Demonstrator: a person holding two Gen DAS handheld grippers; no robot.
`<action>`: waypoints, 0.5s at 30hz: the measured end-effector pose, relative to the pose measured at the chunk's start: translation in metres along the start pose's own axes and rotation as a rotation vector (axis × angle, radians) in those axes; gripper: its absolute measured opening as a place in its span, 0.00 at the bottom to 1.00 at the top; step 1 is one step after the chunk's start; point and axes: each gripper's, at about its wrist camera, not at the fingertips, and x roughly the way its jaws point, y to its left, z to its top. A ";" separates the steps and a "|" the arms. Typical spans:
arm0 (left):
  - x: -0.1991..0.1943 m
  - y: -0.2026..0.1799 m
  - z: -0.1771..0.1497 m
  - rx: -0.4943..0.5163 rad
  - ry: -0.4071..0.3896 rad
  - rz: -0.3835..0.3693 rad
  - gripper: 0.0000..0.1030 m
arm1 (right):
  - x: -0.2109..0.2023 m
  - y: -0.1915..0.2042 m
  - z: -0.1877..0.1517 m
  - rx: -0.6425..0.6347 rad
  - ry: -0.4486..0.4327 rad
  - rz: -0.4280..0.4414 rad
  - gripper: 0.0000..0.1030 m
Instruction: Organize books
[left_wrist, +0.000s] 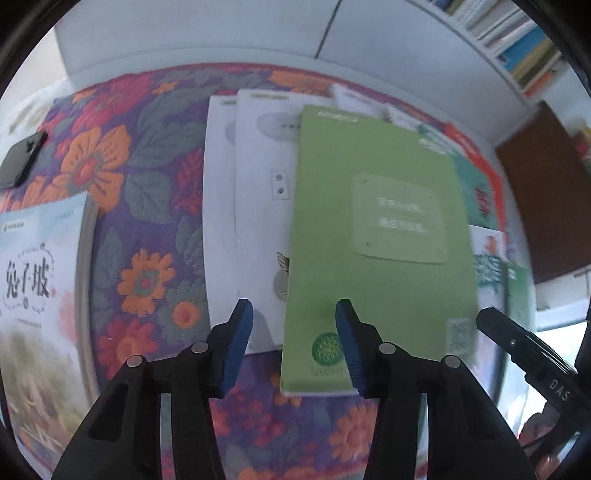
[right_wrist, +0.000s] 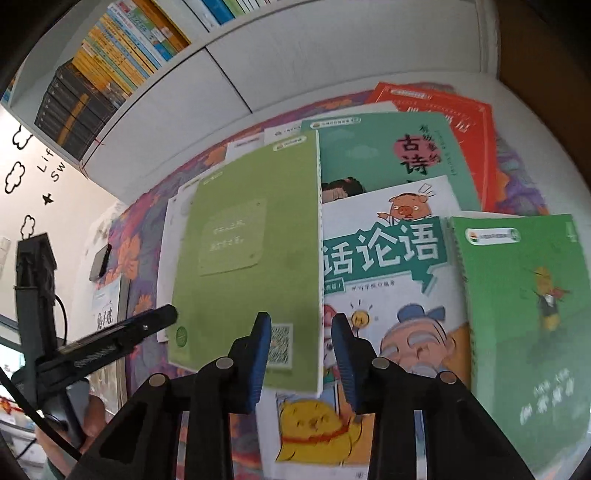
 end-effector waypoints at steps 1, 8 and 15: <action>-0.001 -0.002 -0.001 -0.005 -0.021 0.006 0.42 | 0.006 -0.002 0.001 -0.007 0.014 0.000 0.33; 0.002 -0.025 -0.012 0.044 0.006 0.007 0.45 | 0.014 0.006 -0.006 -0.116 0.053 0.029 0.33; 0.000 -0.045 -0.058 0.144 0.122 -0.133 0.44 | -0.021 -0.030 -0.041 -0.070 0.104 0.063 0.33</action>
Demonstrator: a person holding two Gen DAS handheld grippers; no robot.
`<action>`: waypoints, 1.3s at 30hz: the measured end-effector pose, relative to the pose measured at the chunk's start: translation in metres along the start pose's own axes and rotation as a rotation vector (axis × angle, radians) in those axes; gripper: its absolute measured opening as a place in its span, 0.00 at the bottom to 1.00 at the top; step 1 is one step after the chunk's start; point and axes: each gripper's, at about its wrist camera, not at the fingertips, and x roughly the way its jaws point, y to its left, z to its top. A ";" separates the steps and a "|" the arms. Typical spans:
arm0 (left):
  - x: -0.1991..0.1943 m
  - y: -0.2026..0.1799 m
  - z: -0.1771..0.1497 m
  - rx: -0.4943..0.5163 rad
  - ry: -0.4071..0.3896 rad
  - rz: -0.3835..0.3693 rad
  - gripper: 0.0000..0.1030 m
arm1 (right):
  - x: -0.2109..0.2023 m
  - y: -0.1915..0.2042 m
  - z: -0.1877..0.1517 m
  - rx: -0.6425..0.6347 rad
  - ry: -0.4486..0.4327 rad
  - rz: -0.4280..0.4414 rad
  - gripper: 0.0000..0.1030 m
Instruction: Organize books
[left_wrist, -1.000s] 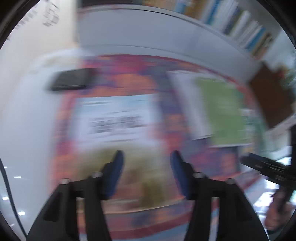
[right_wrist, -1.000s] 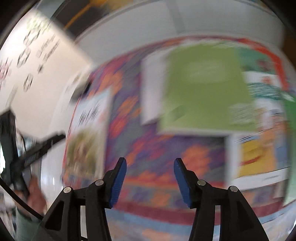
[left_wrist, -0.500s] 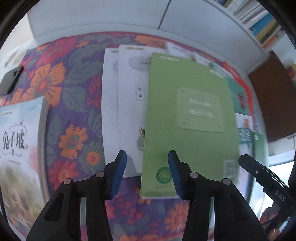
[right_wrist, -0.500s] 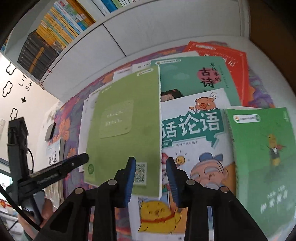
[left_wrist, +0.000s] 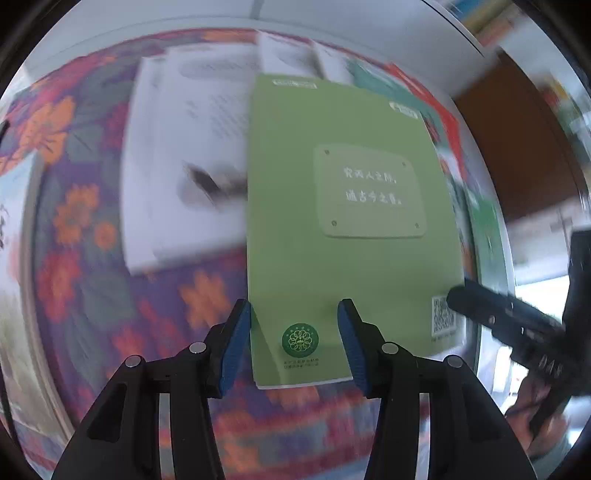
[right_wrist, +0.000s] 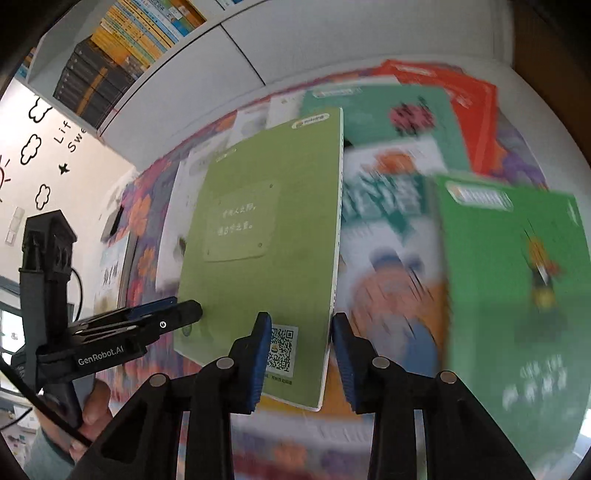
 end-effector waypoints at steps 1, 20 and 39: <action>0.000 -0.003 -0.008 0.017 0.006 -0.008 0.44 | -0.001 -0.006 -0.006 0.008 0.021 0.012 0.33; 0.001 0.029 -0.022 -0.046 0.040 -0.209 0.42 | -0.028 -0.055 -0.042 0.318 -0.040 0.460 0.41; 0.004 0.015 -0.028 0.004 0.027 -0.154 0.42 | -0.017 -0.036 -0.061 0.157 0.022 0.096 0.33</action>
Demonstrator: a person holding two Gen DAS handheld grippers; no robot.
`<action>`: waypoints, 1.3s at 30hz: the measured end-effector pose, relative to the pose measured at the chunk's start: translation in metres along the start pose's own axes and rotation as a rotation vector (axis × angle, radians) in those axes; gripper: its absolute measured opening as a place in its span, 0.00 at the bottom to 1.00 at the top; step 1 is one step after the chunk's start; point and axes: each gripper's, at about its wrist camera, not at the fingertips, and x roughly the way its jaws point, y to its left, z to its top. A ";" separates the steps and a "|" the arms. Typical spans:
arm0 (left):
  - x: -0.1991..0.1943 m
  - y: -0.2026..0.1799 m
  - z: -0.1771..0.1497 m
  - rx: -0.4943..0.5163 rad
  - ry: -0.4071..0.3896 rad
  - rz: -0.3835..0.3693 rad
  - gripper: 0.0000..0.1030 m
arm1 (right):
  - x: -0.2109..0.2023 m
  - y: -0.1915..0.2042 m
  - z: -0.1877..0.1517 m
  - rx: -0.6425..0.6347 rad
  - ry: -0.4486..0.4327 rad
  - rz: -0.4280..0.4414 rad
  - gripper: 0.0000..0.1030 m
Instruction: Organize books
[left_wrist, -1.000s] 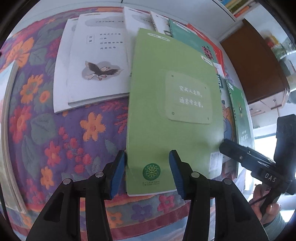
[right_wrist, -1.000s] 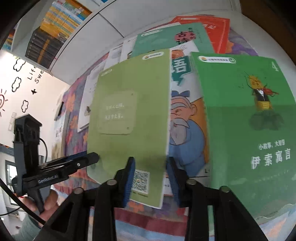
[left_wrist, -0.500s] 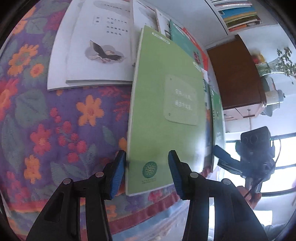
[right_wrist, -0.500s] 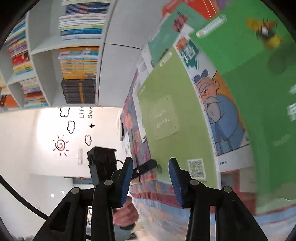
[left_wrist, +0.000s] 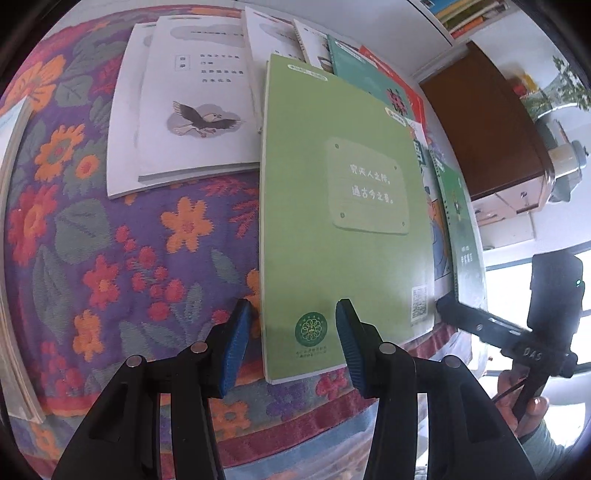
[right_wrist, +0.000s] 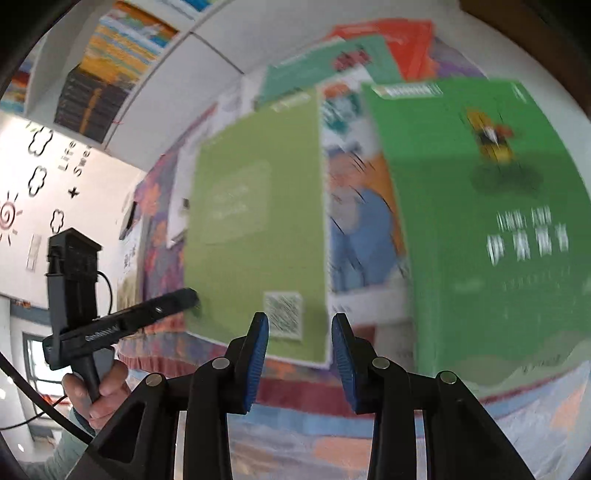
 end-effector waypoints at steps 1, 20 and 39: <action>0.002 -0.002 0.002 0.000 0.000 0.003 0.42 | 0.003 -0.006 -0.004 0.016 0.002 -0.024 0.33; 0.004 0.021 0.013 -0.050 0.036 -0.081 0.44 | 0.040 -0.019 0.032 0.115 0.021 0.480 0.37; -0.037 -0.012 -0.007 0.005 -0.062 0.034 0.45 | -0.049 0.145 0.016 -0.445 -0.124 0.086 0.24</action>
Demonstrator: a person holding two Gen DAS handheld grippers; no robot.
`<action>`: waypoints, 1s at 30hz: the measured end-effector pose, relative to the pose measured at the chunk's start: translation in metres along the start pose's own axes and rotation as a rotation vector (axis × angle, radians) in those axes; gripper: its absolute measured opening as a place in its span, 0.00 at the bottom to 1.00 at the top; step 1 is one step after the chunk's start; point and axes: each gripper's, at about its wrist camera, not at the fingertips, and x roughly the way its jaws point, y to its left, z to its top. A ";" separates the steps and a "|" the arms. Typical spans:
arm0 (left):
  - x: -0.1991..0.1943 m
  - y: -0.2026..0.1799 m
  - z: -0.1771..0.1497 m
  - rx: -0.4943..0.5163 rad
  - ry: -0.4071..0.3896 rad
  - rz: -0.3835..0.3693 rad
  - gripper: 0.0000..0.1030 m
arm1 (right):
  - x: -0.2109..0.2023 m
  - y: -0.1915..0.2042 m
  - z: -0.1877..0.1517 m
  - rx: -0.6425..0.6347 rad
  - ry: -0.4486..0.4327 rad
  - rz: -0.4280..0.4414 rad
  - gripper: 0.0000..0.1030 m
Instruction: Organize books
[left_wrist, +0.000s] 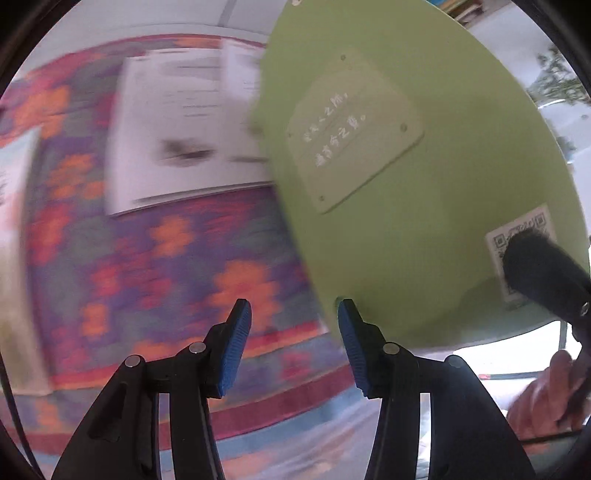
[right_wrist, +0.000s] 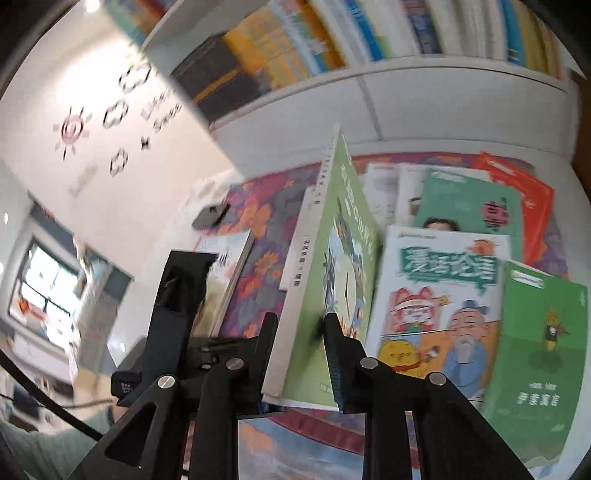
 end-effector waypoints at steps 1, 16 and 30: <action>-0.007 0.010 -0.002 -0.023 -0.009 0.015 0.45 | 0.015 0.008 -0.003 -0.017 0.035 -0.010 0.23; -0.096 0.126 -0.038 -0.376 -0.216 -0.011 0.45 | 0.087 0.045 -0.034 -0.008 0.289 0.244 0.47; -0.015 0.085 -0.043 -0.218 -0.035 0.101 0.46 | 0.143 -0.035 -0.011 0.068 0.225 -0.172 0.34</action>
